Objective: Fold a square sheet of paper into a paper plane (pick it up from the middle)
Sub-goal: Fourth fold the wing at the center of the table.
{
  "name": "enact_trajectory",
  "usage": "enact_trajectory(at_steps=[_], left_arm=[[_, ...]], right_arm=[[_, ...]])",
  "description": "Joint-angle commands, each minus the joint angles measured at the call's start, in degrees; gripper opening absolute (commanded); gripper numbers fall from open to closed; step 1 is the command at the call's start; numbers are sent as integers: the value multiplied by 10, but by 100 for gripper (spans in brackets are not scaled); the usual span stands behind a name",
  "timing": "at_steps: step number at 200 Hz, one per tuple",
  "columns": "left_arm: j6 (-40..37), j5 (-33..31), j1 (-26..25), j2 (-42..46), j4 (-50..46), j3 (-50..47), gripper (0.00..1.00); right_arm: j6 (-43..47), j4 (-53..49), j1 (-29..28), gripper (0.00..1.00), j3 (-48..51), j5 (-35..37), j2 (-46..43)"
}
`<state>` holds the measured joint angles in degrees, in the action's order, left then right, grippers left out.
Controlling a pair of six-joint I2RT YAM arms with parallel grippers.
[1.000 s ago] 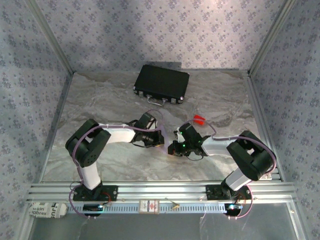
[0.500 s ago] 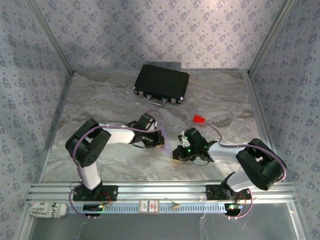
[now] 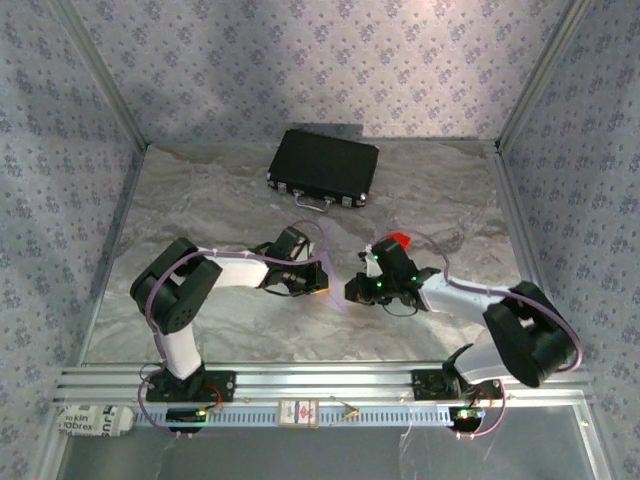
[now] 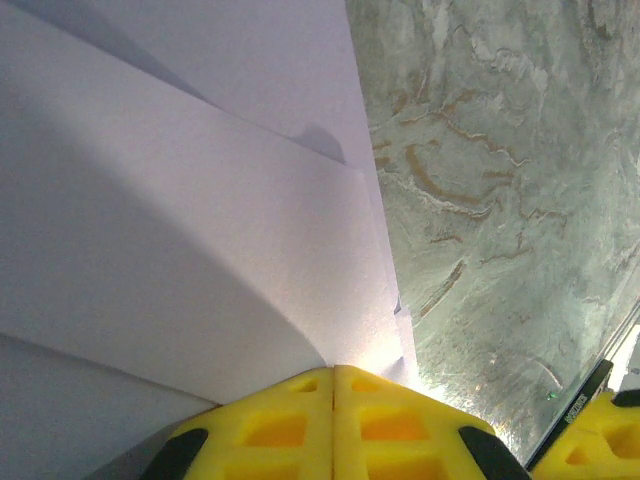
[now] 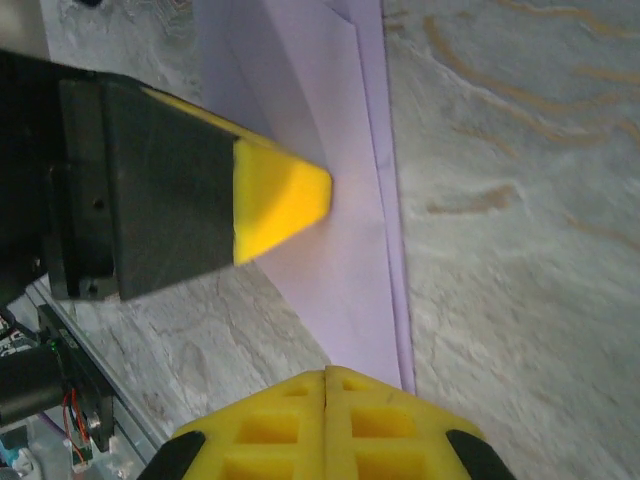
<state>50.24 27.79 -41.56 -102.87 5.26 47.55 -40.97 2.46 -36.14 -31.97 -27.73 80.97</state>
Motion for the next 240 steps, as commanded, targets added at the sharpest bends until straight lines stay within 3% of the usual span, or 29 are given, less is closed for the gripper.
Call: enact_trajectory(at_steps=[1, 46, 110, 133, 209, 240], left_arm=[[-7, -29, 7, -8, -36, -18, 7], [-9, -22, 6, -5, -32, -14, 7], [-4, -40, -14, 52, -33, 6, 10], [23, -41, -20, 64, -10, -5, 2], [86, -18, -52, 12, 53, -17, 0], [76, -21, -52, -16, 28, -17, 0]], right_arm=[[-7, 29, -8, 5, -17, -11, 40], [-10, 26, -19, 4, -30, 2, 94], [-41, 26, -19, 0, 40, 30, 105], [-40, 21, -18, 0, 39, 36, 95], [-37, 21, -14, 0, 38, 32, 94], [-37, 24, -13, 0, 43, 33, 94]])
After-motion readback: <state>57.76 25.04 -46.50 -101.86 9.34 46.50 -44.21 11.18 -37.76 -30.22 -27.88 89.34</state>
